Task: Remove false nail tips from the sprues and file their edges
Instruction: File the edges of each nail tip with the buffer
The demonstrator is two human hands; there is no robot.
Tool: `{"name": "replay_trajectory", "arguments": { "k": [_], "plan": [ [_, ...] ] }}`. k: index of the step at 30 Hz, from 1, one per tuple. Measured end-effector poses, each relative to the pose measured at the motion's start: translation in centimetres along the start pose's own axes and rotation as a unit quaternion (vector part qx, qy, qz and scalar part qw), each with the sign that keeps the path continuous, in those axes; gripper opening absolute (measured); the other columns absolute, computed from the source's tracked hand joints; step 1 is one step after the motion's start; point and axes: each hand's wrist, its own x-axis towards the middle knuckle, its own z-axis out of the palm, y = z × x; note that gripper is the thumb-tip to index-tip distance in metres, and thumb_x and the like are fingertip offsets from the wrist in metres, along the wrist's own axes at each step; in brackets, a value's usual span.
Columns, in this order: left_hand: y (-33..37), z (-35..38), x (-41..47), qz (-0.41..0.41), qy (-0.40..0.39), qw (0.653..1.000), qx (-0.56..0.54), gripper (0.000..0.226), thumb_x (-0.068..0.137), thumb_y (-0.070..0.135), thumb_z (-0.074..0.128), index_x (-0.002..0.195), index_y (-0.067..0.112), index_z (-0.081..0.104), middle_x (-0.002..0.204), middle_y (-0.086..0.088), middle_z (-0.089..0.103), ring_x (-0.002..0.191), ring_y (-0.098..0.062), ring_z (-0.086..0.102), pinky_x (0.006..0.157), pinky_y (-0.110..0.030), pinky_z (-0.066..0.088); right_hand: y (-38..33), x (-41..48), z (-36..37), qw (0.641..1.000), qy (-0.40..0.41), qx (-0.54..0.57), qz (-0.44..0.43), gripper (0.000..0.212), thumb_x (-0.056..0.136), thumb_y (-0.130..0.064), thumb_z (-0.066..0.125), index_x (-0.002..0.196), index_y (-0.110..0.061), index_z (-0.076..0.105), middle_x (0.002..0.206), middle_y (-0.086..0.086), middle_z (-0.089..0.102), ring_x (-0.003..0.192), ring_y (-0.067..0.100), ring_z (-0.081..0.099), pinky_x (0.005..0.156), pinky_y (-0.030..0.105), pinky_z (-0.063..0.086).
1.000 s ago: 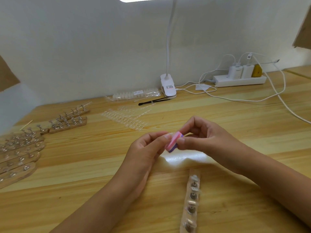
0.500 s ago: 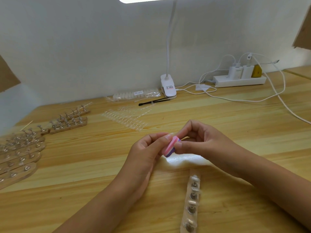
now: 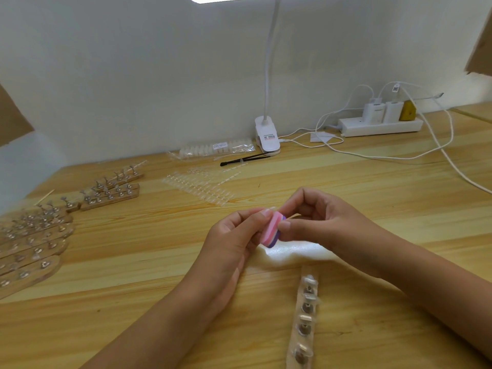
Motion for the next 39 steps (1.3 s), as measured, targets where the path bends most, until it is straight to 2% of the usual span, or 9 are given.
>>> {"name": "replay_trajectory", "arguments": {
  "k": [3, 7, 12, 18, 22, 26, 29, 35, 39],
  "plan": [
    [0.10, -0.12, 0.11, -0.002, 0.008, 1.000, -0.006, 0.039, 0.068, 0.030, 0.076, 0.100, 0.008, 0.075, 0.089, -0.001, 0.075, 0.076, -0.002, 0.066, 0.067, -0.013, 0.052, -0.14, 0.03, -0.03, 0.999, 0.037, 0.007, -0.016, 0.029, 0.079, -0.019, 0.075, 0.101, -0.005, 0.061, 0.098, 0.008, 0.075, 0.095, 0.023, 0.072, 0.082, 0.023, 0.056],
    [-0.02, -0.04, 0.04, 0.001, -0.003, 1.000, 0.001, 0.038, 0.067, 0.030, 0.076, 0.098, 0.007, 0.074, 0.085, -0.003, 0.075, 0.074, -0.005, 0.067, 0.067, -0.014, 0.053, -0.03, 0.01, 0.05, 0.999, -0.008, -0.034, 0.017, 0.028, 0.079, -0.019, 0.076, 0.099, -0.008, 0.060, 0.099, 0.009, 0.075, 0.097, 0.024, 0.072, 0.088, 0.030, 0.057],
    [-0.04, -0.24, 0.10, -0.001, 0.003, 1.000, 0.002, 0.038, 0.063, 0.032, 0.079, 0.094, 0.011, 0.077, 0.088, -0.001, 0.073, 0.074, -0.003, 0.065, 0.068, -0.013, 0.052, -0.25, 0.03, -0.28, 0.999, 0.052, -0.001, -0.002, 0.033, 0.076, -0.021, 0.074, 0.101, -0.006, 0.060, 0.101, 0.009, 0.075, 0.099, 0.026, 0.071, 0.092, 0.034, 0.056],
    [-0.05, -0.36, 0.26, -0.004, 0.006, 1.000, 0.002, 0.034, 0.060, 0.033, 0.082, 0.088, 0.014, 0.081, 0.083, 0.001, 0.072, 0.071, -0.002, 0.064, 0.067, -0.013, 0.052, -0.21, 0.02, 0.04, 0.995, 0.094, -0.015, -0.020, 0.034, 0.075, -0.023, 0.073, 0.102, -0.007, 0.060, 0.098, 0.004, 0.075, 0.094, 0.020, 0.073, 0.085, 0.024, 0.056],
    [-0.22, -0.46, 0.24, 0.004, -0.003, 1.000, 0.027, 0.040, 0.066, 0.035, 0.079, 0.099, 0.012, 0.077, 0.091, 0.000, 0.075, 0.077, -0.001, 0.066, 0.068, -0.013, 0.051, -0.23, -0.06, 0.08, 0.999, 0.045, -0.024, -0.006, 0.029, 0.079, -0.017, 0.073, 0.102, -0.004, 0.060, 0.099, 0.007, 0.075, 0.095, 0.022, 0.073, 0.085, 0.026, 0.057],
    [-0.15, -0.38, 0.30, 0.003, 0.007, 1.000, 0.028, 0.040, 0.059, 0.036, 0.081, 0.092, 0.014, 0.080, 0.086, 0.001, 0.073, 0.073, -0.002, 0.064, 0.068, -0.013, 0.052, -0.38, 0.00, -0.10, 0.996, 0.089, -0.005, -0.016, 0.030, 0.077, -0.021, 0.072, 0.102, -0.007, 0.063, 0.096, 0.010, 0.074, 0.091, 0.023, 0.072, 0.080, 0.023, 0.056],
    [-0.10, -0.25, 0.18, 0.011, -0.008, 1.000, 0.027, 0.042, 0.063, 0.034, 0.080, 0.097, 0.010, 0.077, 0.085, 0.001, 0.074, 0.073, -0.001, 0.065, 0.068, -0.013, 0.051, -0.28, 0.04, 0.08, 0.998, 0.055, -0.029, 0.000, 0.026, 0.079, -0.018, 0.072, 0.101, -0.006, 0.066, 0.094, 0.012, 0.073, 0.084, 0.018, 0.072, 0.076, 0.021, 0.055],
    [-0.32, -0.42, 0.03, 0.017, 0.002, 0.994, 0.108, 0.031, 0.069, 0.039, 0.081, 0.096, 0.026, 0.079, 0.106, -0.006, 0.075, 0.091, -0.010, 0.060, 0.089, -0.027, 0.049, -0.40, 0.10, -0.40, 0.995, 0.086, -0.039, -0.021, 0.026, 0.078, -0.023, 0.069, 0.102, -0.015, 0.071, 0.093, 0.007, 0.073, 0.084, 0.014, 0.069, 0.081, 0.024, 0.057],
    [-0.30, -0.23, -0.27, 0.037, -0.018, 0.990, 0.134, 0.026, 0.074, 0.038, 0.076, 0.098, 0.029, 0.079, 0.094, 0.008, 0.075, 0.086, -0.001, 0.062, 0.087, -0.026, 0.046, -0.41, 0.00, -0.62, 0.997, 0.053, -0.055, -0.018, 0.028, 0.077, -0.029, 0.068, 0.102, -0.018, 0.073, 0.091, 0.002, 0.074, 0.084, 0.010, 0.069, 0.075, 0.019, 0.053]
  ]
}}
